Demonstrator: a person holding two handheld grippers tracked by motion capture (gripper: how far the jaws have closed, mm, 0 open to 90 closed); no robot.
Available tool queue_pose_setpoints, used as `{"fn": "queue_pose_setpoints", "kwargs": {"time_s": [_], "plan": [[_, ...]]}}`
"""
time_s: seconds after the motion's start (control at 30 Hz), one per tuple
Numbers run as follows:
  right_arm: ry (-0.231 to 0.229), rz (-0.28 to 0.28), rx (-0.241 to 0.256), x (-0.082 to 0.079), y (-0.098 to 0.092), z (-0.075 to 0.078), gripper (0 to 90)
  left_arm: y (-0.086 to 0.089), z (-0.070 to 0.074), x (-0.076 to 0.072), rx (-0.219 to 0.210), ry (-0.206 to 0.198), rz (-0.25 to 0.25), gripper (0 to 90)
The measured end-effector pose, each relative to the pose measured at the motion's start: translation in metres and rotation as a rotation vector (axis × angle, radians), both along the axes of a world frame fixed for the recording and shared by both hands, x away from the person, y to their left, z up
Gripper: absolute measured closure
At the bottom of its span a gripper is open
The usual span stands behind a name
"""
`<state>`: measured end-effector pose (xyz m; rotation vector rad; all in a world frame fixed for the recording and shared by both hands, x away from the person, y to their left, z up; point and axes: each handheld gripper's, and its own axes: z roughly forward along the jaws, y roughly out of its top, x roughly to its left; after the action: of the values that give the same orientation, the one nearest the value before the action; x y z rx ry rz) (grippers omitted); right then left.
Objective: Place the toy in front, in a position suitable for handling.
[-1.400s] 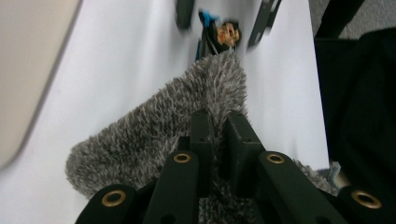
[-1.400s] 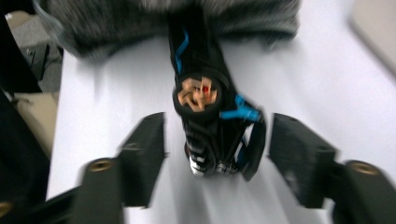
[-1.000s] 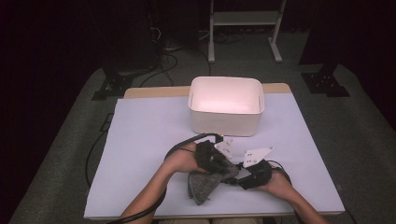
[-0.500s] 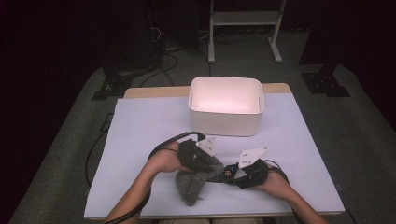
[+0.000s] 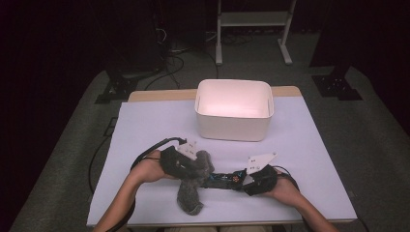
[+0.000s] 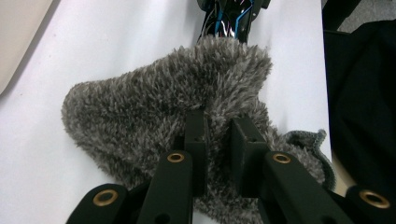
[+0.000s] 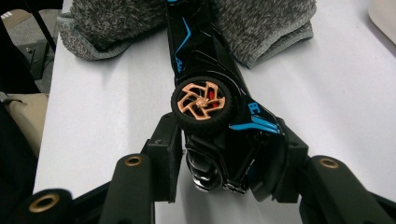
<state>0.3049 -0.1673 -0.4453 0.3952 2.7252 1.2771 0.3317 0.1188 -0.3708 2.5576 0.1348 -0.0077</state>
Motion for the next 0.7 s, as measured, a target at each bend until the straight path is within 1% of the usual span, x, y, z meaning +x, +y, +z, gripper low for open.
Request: {"fn": "queue_pose_setpoints", "kwargs": {"time_s": [0.07, 0.23, 0.3, 0.33, 0.4, 0.53, 0.7], "plan": [[-0.001, -0.001, 0.001, 0.0, 0.0, 0.0, 52.2, -0.004, -0.001, 0.001, -0.002, -0.002, -0.003, 78.3], [-0.006, 0.0, -0.001, 0.0, 0.001, -0.001, 52.0, -0.009, 0.001, 0.002, 0.007, -0.015, -0.006, 74.6], [-0.009, 0.002, -0.002, 0.0, 0.002, -0.001, 51.9, -0.01, 0.002, 0.002, -0.009, -0.013, -0.009, 73.1], [-0.009, 0.003, -0.003, -0.001, 0.003, -0.002, 51.8, -0.012, 0.002, 0.001, -0.026, -0.006, -0.011, 72.4], [-0.007, -0.002, -0.001, -0.001, 0.003, -0.002, 51.8, -0.016, 0.002, 0.001, -0.044, 0.0, -0.027, 71.3], [-0.009, -0.006, 0.0, -0.001, 0.003, -0.002, 51.7, -0.025, 0.001, 0.002, -0.039, -0.007, -0.046, 69.6], [-0.007, -0.007, 0.005, 0.0, 0.003, -0.002, 51.6, -0.033, 0.0, 0.003, -0.034, -0.016, -0.053, 68.5]]}}
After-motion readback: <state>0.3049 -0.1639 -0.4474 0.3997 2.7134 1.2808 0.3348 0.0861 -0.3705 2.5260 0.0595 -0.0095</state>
